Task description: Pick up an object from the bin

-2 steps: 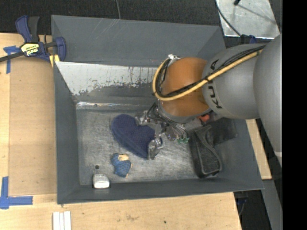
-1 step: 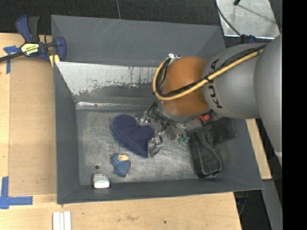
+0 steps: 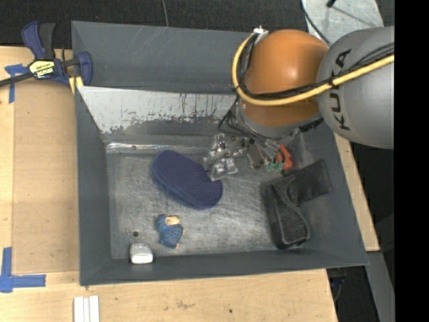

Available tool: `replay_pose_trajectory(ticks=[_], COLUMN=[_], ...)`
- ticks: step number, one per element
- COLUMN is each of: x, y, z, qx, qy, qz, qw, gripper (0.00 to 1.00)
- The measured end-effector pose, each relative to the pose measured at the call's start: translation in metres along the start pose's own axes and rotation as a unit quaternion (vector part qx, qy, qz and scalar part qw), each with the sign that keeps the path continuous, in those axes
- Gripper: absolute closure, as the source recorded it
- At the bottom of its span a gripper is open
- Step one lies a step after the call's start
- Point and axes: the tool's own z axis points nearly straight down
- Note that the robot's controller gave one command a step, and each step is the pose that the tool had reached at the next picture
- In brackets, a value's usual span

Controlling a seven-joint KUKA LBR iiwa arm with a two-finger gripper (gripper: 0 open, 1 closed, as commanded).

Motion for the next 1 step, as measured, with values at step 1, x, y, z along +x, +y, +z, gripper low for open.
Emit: replay_pose_trajectory(ticks=[1], x=[0.0018], y=[0.0000], z=[0.0052], qx=[-0.001], qy=[0.0047], qz=[0.000], qw=[1.0000], gripper=[0.00])
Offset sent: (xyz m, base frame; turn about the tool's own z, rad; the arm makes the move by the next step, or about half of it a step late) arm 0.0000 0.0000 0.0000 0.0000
